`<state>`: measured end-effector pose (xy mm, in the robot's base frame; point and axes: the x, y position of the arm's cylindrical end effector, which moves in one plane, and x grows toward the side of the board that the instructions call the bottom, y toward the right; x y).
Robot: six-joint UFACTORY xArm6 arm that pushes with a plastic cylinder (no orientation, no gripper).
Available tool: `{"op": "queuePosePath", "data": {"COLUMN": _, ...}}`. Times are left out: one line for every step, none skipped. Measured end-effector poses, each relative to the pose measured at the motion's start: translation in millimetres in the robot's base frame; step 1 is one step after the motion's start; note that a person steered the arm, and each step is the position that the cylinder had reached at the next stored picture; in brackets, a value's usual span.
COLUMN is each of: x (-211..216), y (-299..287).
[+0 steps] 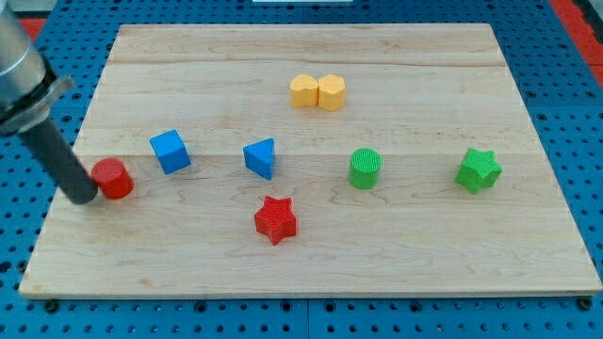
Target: Place the red circle above the yellow hexagon
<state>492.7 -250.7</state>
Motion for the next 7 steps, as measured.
{"op": "queuePosePath", "data": {"x": -15, "y": 3}}
{"op": "queuePosePath", "data": {"x": 16, "y": 5}}
{"op": "queuePosePath", "data": {"x": 6, "y": 36}}
{"op": "queuePosePath", "data": {"x": -36, "y": 34}}
{"op": "queuePosePath", "data": {"x": -70, "y": 34}}
{"op": "queuePosePath", "data": {"x": -103, "y": 48}}
{"op": "queuePosePath", "data": {"x": -144, "y": 75}}
